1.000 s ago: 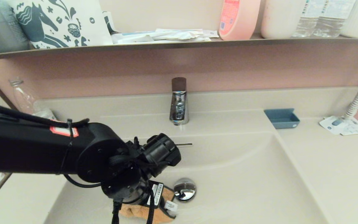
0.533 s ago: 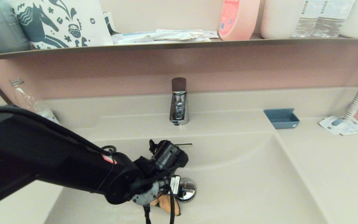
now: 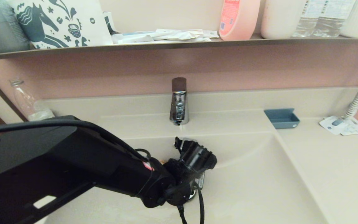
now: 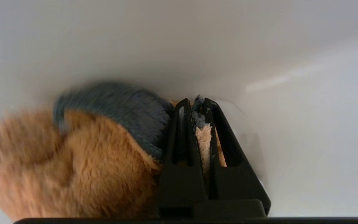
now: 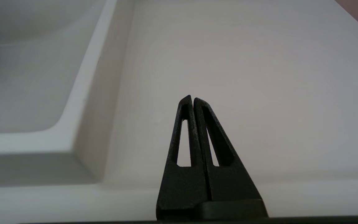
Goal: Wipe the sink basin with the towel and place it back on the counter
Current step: Wipe the sink
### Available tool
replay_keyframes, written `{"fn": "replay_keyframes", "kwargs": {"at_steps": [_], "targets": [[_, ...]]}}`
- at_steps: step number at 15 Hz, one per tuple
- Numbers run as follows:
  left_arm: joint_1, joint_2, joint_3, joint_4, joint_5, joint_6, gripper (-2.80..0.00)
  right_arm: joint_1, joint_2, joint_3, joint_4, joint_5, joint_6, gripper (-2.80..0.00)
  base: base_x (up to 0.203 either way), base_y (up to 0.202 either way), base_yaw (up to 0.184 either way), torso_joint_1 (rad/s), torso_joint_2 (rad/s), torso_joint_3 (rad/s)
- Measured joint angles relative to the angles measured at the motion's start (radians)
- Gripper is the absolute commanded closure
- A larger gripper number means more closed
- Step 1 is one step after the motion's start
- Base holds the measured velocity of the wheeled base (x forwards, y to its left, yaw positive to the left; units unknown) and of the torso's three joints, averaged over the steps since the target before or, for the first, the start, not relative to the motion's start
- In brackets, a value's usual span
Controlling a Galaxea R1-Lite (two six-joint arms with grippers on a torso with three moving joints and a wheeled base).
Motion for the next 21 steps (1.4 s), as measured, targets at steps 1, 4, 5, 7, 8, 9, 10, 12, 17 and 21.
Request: {"fn": "replay_keyframes", "kwargs": {"at_steps": [1, 4, 5, 7, 8, 9, 10, 12, 17, 21], "targets": [[-0.02, 0.007, -0.023, 0.022, 0.002, -0.007, 0.0, 0.0, 0.0, 0.0, 0.0, 0.0, 0.0, 0.0, 0.0, 0.0, 0.0, 0.0, 0.0, 0.0], [-0.075, 0.022, -0.144, 0.145, 0.008, -0.071, 0.0, 0.0, 0.0, 0.0, 0.0, 0.0, 0.0, 0.0, 0.0, 0.0, 0.0, 0.0, 0.0, 0.0], [-0.095, 0.029, -0.201, 0.206, 0.009, -0.108, 0.0, 0.0, 0.0, 0.0, 0.0, 0.0, 0.0, 0.0, 0.0, 0.0, 0.0, 0.0, 0.0, 0.0], [-0.137, 0.049, -0.314, 0.333, 0.009, -0.189, 0.0, 0.0, 0.0, 0.0, 0.0, 0.0, 0.0, 0.0, 0.0, 0.0, 0.0, 0.0, 0.0, 0.0], [-0.159, 0.061, -0.362, 0.397, 0.006, -0.231, 0.0, 0.0, 0.0, 0.0, 0.0, 0.0, 0.0, 0.0, 0.0, 0.0, 0.0, 0.0, 0.0, 0.0], [-0.182, 0.071, -0.401, 0.466, 0.0, -0.267, 0.0, 0.0, 0.0, 0.0, 0.0, 0.0, 0.0, 0.0, 0.0, 0.0, 0.0, 0.0, 0.0, 0.0], [-0.202, 0.077, -0.432, 0.543, -0.009, -0.299, 0.0, 0.0, 0.0, 0.0, 0.0, 0.0, 0.0, 0.0, 0.0, 0.0, 0.0, 0.0, 0.0, 0.0], [-0.239, 0.084, -0.5, 0.744, -0.053, -0.399, 0.0, 0.0, 0.0, 0.0, 0.0, 0.0, 0.0, 0.0, 0.0, 0.0, 0.0, 0.0, 0.0, 0.0], [-0.273, 0.079, -0.5, 1.041, -0.179, -0.576, 0.0, 0.0, 0.0, 0.0, 0.0, 0.0, 0.0, 0.0, 0.0, 0.0, 0.0, 0.0, 0.0, 0.0], [-0.239, 0.009, -0.315, 1.04, -0.176, -0.568, 0.0, 0.0, 0.0, 0.0, 0.0, 0.0, 0.0, 0.0, 0.0, 0.0, 0.0, 0.0, 0.0, 0.0]]}}
